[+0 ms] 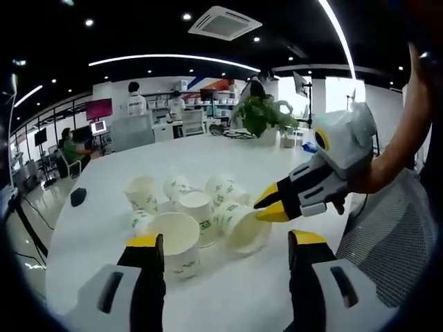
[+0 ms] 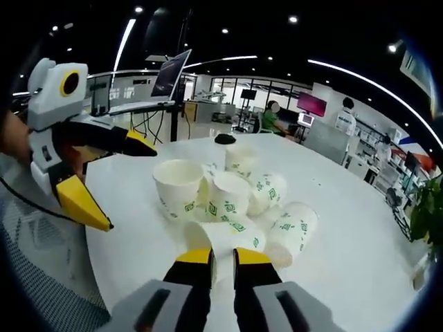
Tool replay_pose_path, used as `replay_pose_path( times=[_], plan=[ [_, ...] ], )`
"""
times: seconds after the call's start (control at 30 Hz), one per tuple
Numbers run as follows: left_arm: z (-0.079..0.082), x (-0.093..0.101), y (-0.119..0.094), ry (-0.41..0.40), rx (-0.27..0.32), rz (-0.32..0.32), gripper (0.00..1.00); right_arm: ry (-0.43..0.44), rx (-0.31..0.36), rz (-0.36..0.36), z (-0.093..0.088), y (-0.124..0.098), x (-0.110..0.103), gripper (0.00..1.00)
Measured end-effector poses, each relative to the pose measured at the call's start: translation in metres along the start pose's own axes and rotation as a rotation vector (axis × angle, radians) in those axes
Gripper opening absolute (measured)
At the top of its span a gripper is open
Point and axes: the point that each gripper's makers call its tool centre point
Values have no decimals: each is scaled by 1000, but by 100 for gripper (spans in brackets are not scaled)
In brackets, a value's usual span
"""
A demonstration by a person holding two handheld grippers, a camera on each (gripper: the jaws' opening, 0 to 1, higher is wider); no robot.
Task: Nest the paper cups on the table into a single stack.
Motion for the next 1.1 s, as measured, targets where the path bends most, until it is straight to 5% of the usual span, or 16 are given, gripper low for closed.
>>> replay_pose_path(
  times=[0.63,1.1],
  plan=[
    [-3,4,2,15,-16,-11,72,68,24,-43,0,-24,20,0],
    [-3,6,2,23,-21,-16,72,134,0,33,7,-35,22,0]
  ],
)
Point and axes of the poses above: the point that each gripper's makers call its tool centre point, and the gripper's own axes: y roughly forward along the fingers, x roughly to its right, z roughly out of its top
